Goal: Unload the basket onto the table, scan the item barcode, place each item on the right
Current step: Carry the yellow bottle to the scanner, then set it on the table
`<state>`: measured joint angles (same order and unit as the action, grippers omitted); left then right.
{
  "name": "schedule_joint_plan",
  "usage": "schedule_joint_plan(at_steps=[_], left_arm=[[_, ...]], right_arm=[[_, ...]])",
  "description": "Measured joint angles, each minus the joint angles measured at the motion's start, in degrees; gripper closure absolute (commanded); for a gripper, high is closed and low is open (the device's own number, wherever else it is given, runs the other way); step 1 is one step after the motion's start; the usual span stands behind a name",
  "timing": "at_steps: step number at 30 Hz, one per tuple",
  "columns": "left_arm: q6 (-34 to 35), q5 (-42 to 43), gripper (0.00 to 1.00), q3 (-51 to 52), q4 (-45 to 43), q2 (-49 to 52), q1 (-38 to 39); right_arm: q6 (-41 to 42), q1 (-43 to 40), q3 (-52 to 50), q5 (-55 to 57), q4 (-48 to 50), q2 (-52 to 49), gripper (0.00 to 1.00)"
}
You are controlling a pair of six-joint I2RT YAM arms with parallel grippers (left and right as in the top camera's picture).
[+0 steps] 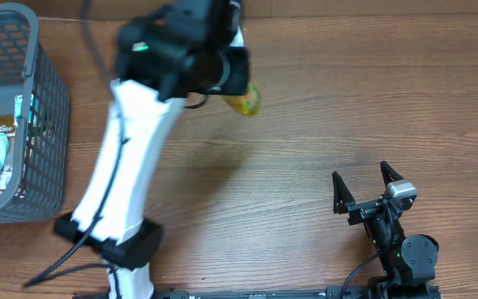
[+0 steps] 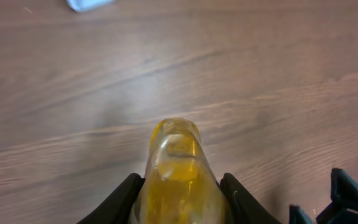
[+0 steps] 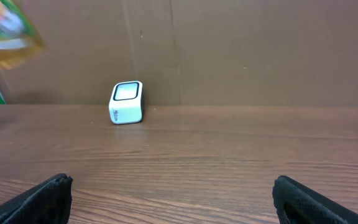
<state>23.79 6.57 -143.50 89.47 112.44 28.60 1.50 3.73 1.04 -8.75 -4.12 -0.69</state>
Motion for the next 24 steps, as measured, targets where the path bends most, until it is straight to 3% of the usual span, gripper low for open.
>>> schedule_joint_plan(at_steps=[15,24], left_arm=[[11.3,-6.9,0.83,0.3,-3.8,15.4,13.7],[13.6,-11.2,0.82,0.4,-7.5,23.5,19.2]], right_arm=[[0.0,0.0,0.0,0.0,0.0,0.0,0.00],[0.0,0.0,0.0,0.0,0.0,0.0,0.00]])
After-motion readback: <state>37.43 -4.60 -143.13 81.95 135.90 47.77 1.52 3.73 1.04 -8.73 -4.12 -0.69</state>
